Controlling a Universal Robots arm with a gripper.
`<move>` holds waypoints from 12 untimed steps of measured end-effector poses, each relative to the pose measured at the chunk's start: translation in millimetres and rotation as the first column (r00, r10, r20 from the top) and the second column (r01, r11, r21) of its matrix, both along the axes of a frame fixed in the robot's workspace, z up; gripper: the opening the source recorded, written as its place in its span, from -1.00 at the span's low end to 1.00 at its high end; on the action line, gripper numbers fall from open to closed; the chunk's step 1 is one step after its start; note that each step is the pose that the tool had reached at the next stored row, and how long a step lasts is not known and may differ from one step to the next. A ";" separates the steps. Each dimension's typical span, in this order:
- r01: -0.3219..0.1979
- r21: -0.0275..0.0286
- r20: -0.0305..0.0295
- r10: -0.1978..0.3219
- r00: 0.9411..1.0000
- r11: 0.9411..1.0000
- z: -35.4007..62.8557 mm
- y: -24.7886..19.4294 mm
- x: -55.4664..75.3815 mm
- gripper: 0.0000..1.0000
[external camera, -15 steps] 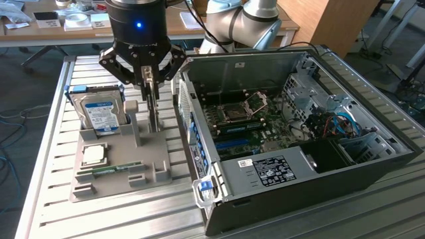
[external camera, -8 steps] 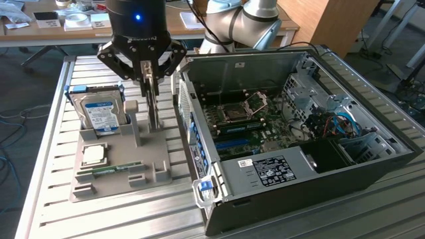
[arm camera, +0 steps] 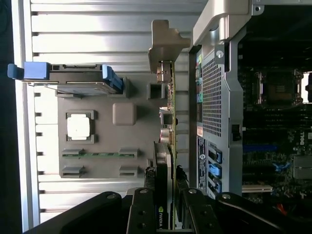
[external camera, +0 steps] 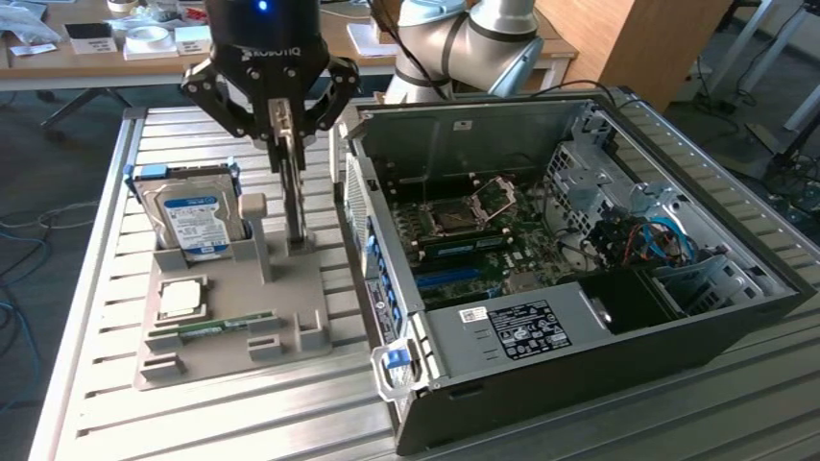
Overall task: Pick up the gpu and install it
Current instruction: 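Pick up the gpu and move the gpu toward the slot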
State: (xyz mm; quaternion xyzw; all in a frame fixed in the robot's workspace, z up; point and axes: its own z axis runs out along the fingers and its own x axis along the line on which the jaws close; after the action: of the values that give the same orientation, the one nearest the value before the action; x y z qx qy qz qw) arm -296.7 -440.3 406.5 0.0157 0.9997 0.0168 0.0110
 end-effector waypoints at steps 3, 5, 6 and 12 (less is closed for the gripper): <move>0.000 0.000 0.000 0.000 1.000 1.000 5.1 0.0 0.0 -0.47; 0.000 0.000 0.000 0.000 1.000 1.000 6.3 0.0 0.0 -0.47; 0.000 0.000 0.000 0.000 1.000 1.000 6.3 0.0 0.0 -0.47; 0.000 -0.001 0.000 0.000 1.000 1.000 6.5 0.0 0.0 -0.47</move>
State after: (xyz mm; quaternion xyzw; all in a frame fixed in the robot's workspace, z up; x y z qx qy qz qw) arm -296.7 -440.3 412.9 0.0157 0.9997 0.0164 0.0110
